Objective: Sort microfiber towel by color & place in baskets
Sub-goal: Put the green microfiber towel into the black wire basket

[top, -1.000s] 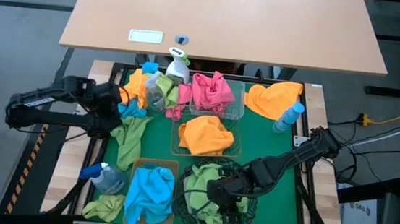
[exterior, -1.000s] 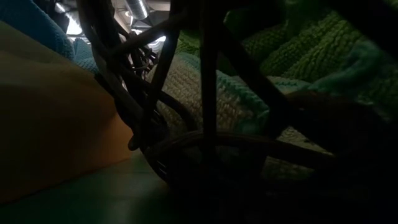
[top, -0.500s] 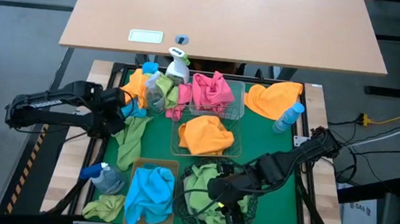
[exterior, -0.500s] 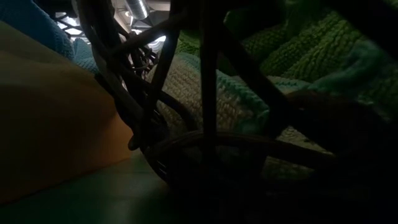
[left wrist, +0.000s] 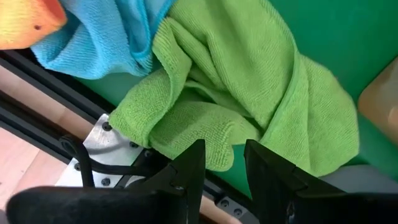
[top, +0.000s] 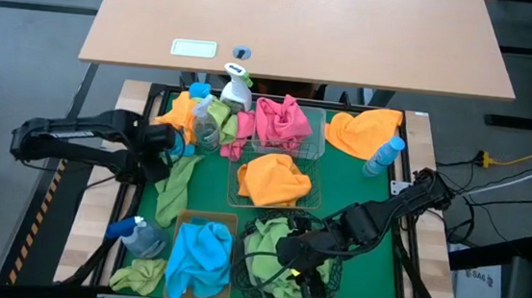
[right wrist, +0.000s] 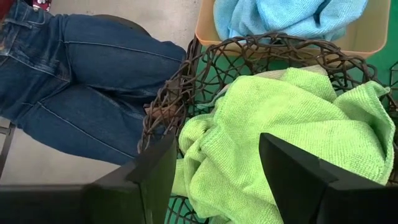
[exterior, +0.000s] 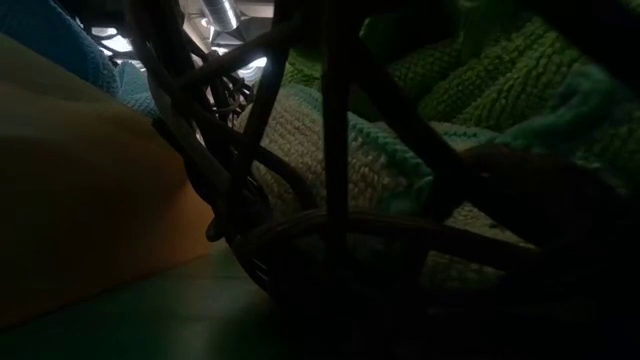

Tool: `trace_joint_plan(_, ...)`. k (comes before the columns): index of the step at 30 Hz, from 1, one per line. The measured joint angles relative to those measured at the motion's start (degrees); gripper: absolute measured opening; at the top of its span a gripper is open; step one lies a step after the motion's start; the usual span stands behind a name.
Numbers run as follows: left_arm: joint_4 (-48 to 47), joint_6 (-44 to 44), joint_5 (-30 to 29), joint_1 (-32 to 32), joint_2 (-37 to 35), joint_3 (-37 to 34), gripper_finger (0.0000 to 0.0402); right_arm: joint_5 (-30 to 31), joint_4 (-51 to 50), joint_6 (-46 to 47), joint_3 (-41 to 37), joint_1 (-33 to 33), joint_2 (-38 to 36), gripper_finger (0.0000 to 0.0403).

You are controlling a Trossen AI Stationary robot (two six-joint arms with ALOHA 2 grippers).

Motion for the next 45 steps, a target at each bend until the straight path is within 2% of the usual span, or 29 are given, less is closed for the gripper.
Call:
trace_joint_plan(11, 0.05, 1.1, -3.43, -3.16, 8.66, 0.0, 0.0108, 0.0, 0.0, -0.01, 0.0, 0.02, 0.0, 0.023)
trace_joint_plan(25, 0.01, 6.78, -1.38, -3.16, 15.66, 0.0, 0.0108, -0.2, -0.04, -0.01, -0.02, 0.02, 0.0, 0.023)
trace_joint_plan(45, -0.14, 8.22, -1.49, -3.25, 18.05, 0.0, 0.0108, -0.66, -0.07, 0.02, -0.02, 0.02, 0.02, 0.023)
